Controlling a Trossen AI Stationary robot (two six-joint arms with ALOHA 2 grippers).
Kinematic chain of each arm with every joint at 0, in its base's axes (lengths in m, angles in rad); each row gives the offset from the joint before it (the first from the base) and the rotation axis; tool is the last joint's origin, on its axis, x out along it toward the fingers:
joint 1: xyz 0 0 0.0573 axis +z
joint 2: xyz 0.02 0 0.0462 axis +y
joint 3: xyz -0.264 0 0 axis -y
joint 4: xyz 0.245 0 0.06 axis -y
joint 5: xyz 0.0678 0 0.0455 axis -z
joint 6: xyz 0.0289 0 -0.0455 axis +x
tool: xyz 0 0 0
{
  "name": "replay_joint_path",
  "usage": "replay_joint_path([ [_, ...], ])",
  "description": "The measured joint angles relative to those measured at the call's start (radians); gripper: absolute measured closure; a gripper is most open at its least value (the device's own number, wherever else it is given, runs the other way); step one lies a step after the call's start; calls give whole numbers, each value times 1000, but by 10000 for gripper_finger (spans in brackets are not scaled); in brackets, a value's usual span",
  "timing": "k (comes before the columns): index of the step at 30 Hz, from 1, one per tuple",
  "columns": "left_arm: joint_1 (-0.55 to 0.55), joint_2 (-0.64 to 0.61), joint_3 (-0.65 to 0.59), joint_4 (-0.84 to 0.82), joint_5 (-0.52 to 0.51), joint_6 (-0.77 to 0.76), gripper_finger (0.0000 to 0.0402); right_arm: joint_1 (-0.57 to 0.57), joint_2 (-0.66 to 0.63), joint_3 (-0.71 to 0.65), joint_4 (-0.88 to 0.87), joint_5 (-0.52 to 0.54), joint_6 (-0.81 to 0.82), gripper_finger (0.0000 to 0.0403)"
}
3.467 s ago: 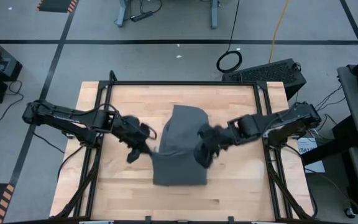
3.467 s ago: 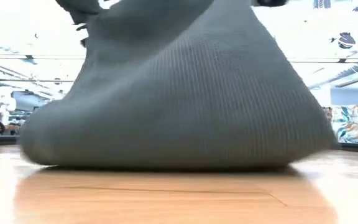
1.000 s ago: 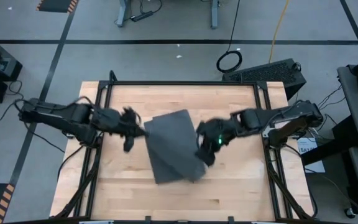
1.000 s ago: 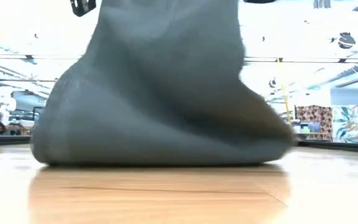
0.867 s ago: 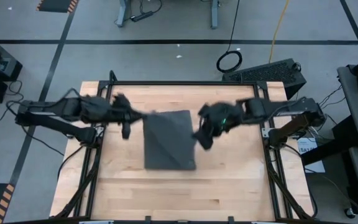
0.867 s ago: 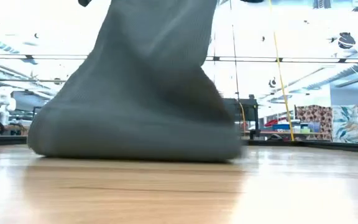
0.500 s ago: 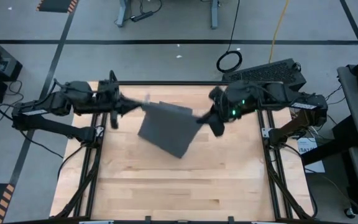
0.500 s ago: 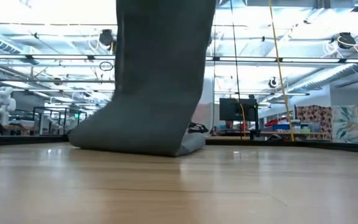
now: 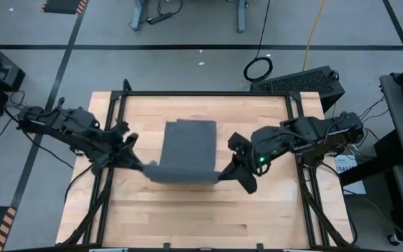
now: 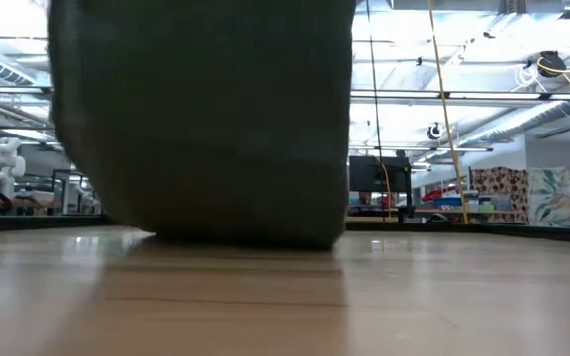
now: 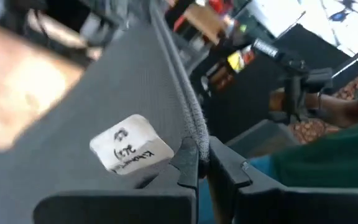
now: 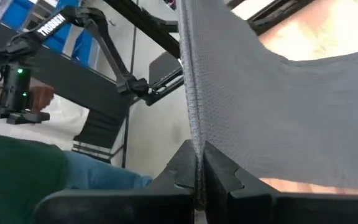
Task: Roll towel into tight, uniform cylinder
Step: Roll the gray towel
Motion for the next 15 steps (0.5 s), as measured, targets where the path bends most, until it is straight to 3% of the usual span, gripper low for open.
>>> replay_joint_path([
  [7,-129,34,-75,-162,-75,-122,387,4,62,0,-42,-35,9,403],
  [11,-205,71,-140,-104,-77,-209,387,17,132,0,-42,-155,32,403],
  [15,-283,122,-189,-38,-140,-213,387,43,209,0,-48,-231,20,403],
])
